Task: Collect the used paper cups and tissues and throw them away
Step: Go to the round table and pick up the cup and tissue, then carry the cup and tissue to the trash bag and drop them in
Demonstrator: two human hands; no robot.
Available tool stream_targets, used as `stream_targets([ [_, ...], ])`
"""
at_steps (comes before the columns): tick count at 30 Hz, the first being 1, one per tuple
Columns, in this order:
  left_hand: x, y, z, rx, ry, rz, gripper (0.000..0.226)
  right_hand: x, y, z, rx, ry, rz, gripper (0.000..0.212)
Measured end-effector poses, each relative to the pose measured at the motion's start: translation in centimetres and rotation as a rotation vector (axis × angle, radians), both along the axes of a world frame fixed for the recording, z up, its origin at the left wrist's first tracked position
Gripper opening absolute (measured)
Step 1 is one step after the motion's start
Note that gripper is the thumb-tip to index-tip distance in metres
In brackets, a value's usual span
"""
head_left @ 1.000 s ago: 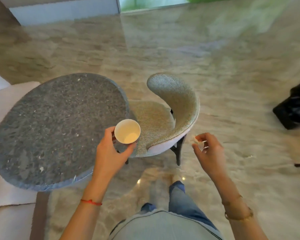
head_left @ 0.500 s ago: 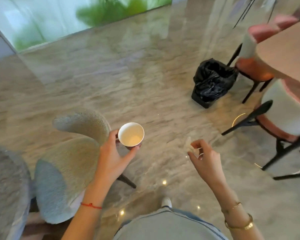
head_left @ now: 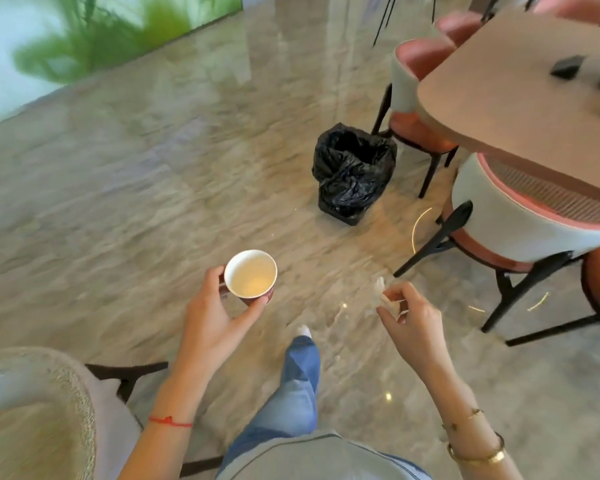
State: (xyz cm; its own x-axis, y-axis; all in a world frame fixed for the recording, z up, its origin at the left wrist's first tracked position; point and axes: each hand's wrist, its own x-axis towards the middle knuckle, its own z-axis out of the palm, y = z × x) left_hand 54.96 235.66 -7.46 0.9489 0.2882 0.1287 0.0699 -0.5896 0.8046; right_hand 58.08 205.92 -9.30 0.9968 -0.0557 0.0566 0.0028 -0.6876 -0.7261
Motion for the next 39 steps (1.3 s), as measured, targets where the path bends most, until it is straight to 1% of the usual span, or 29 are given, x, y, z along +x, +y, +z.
stream_targets([
  [4, 10.6, -0.4, 0.0, -0.005, -0.015, -0.061, 0.065, 9.8, -0.4, -0.3, -0.024, 0.002, -0.05, 0.022],
  [10, 27.2, -0.6, 1.9, 0.008, -0.065, -0.135, 0.06, 25.5, 0.0, 1.7, -0.04, -0.065, -0.082, 0.022],
  [15, 38.9, -1.3, 2.8, 0.056, -0.055, -0.195, 0.064, 35.1, -0.6, 2.4, -0.007, -0.094, -0.155, 0.023],
  [21, 51.6, -3.0, 1.6, 0.075, -0.022, -0.254, 0.066, 45.4, -2.0, 0.7, 0.022, -0.048, -0.22, 0.024],
  [27, 64.6, -6.0, -0.6, 0.059, 0.024, -0.298, 0.067, 57.7, -4.1, -1.1, 0.037, -0.001, -0.195, 0.024],
  [34, 81.2, -10.5, -1.9, 0.056, 0.082, -0.3, 0.062, 75.1, -7.2, -1.2, 0.063, 0.047, -0.181, 0.019],
  [36, 85.5, -11.8, -2.5, 0.049, 0.109, -0.311, 0.063, 79.4, -7.8, -1.5, 0.059, 0.064, -0.179, 0.015],
  [39, 91.0, -13.3, -3.7, 0.058, 0.156, -0.334, 0.063, 84.8, -8.1, -2.8, 0.058, 0.139, -0.183, 0.008],
])
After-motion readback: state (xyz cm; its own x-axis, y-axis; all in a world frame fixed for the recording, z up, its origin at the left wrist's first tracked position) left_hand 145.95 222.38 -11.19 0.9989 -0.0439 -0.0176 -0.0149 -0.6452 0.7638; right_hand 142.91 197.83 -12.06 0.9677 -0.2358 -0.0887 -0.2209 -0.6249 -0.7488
